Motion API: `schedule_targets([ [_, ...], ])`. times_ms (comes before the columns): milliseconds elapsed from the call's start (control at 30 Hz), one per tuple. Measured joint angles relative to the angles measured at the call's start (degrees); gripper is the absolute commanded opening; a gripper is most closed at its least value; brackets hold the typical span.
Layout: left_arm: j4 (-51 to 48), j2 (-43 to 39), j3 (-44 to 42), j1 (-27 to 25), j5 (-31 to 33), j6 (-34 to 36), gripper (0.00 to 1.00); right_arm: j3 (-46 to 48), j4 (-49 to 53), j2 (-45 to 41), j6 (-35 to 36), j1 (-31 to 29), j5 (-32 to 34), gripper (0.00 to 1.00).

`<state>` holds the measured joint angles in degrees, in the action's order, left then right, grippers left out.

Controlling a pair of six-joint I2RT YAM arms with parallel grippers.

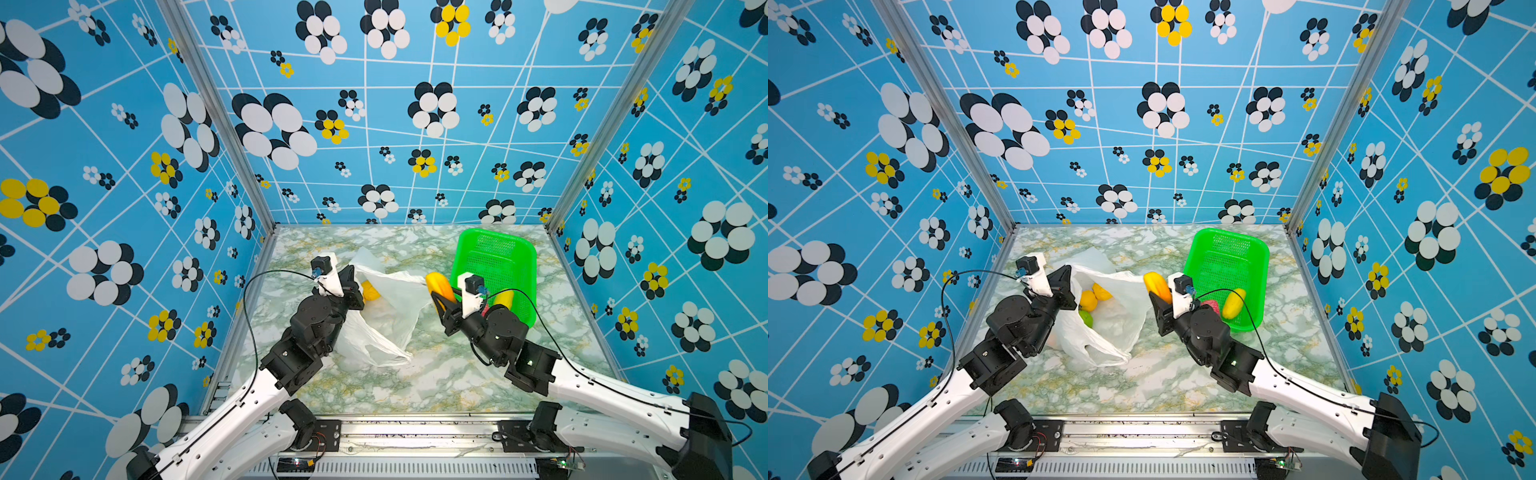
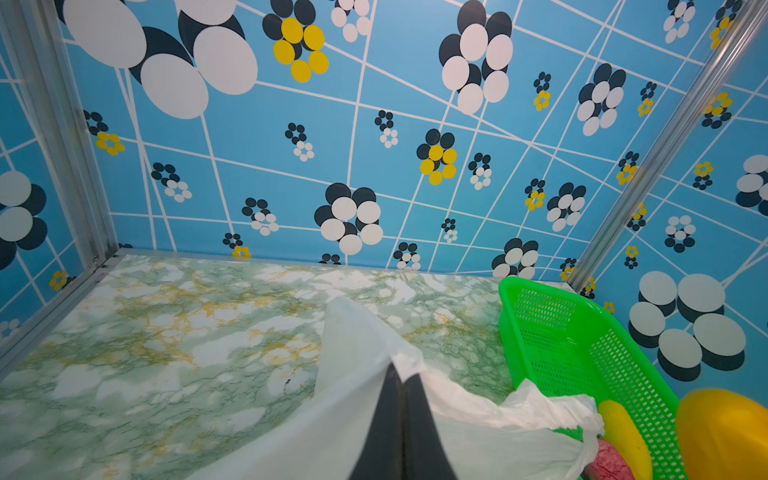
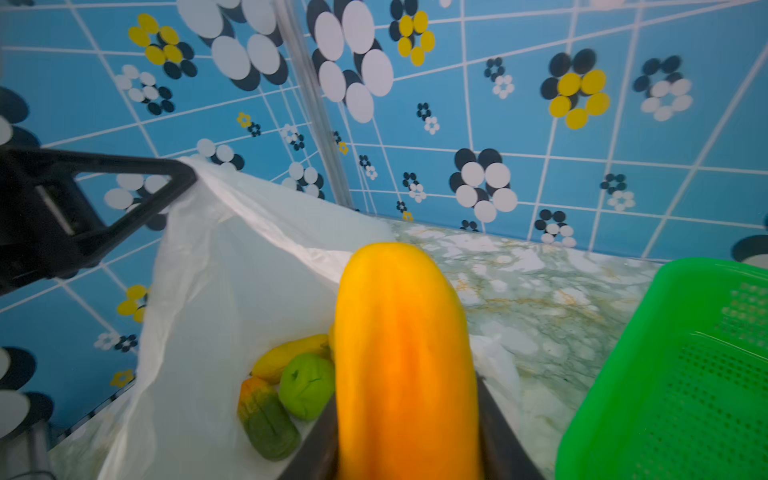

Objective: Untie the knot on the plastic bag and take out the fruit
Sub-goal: 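Lift the papaya out with the right gripper and carry it over the basket, then lower the papaya into the basket and open the right gripper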

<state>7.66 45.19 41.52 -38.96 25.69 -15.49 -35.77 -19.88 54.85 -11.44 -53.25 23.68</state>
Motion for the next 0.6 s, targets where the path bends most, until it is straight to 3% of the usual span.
schedule_targets([
  [233, -0.1, 0.0, 0.0, 0.3, -0.9, -0.4, 0.0, -1.0, 10.4, -0.7, -7.5, 17.6, 2.4, 0.25],
  [367, -0.4, 0.0, 0.0, 0.3, -1.3, -0.4, 0.0, -5.1, 17.2, 7.4, -14.6, 30.4, -2.5, 0.22],
  [433, -0.4, 0.0, 0.0, 0.3, -1.5, -0.4, 0.0, -7.4, 19.3, 12.6, -17.6, 35.8, -5.9, 0.25],
  [600, -0.5, -0.1, 0.0, 0.4, -2.0, -0.4, 0.0, -12.5, 22.1, 25.9, -20.6, 40.9, -10.9, 0.27],
])
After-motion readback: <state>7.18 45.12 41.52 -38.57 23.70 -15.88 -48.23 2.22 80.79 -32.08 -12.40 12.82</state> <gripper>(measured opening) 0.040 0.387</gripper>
